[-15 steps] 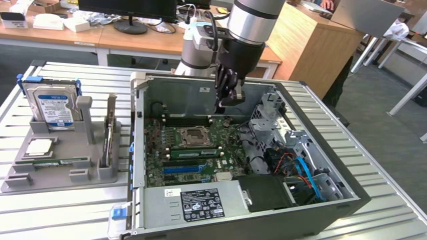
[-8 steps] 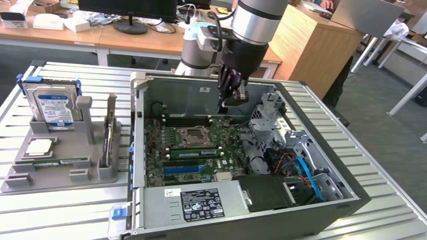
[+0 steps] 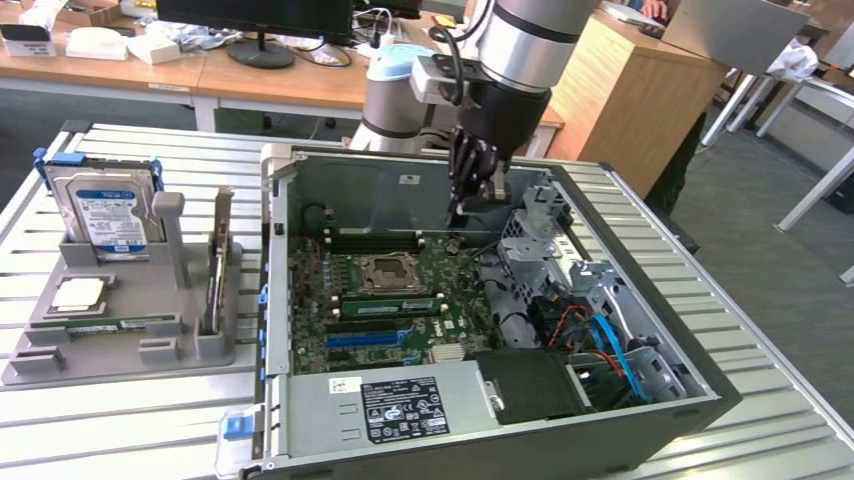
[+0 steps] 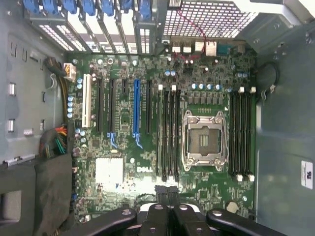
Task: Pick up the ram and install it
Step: 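Press down the ram until it locks into place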
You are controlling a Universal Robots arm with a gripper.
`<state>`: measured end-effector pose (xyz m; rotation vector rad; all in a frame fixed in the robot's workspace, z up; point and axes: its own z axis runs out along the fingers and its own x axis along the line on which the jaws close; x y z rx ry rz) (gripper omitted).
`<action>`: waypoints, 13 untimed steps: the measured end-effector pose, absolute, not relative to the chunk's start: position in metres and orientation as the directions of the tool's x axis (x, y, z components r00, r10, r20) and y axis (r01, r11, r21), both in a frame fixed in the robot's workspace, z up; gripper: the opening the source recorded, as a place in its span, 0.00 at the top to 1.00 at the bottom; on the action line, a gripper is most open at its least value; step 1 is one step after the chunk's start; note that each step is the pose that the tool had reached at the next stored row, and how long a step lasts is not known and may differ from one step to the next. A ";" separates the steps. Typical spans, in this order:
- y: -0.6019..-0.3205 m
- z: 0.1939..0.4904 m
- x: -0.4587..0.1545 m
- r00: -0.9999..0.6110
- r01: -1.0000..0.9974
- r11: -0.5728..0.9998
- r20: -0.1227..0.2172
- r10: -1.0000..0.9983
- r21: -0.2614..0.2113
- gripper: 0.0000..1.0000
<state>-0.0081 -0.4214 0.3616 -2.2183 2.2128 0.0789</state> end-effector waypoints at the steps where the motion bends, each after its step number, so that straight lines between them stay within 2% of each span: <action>1: -0.421 0.362 -0.006 0.002 -1.000 -0.003 -0.041 -0.999 0.030 0.90; 13: -0.421 0.361 0.002 0.002 -1.000 -0.003 -0.041 -0.999 0.030 0.90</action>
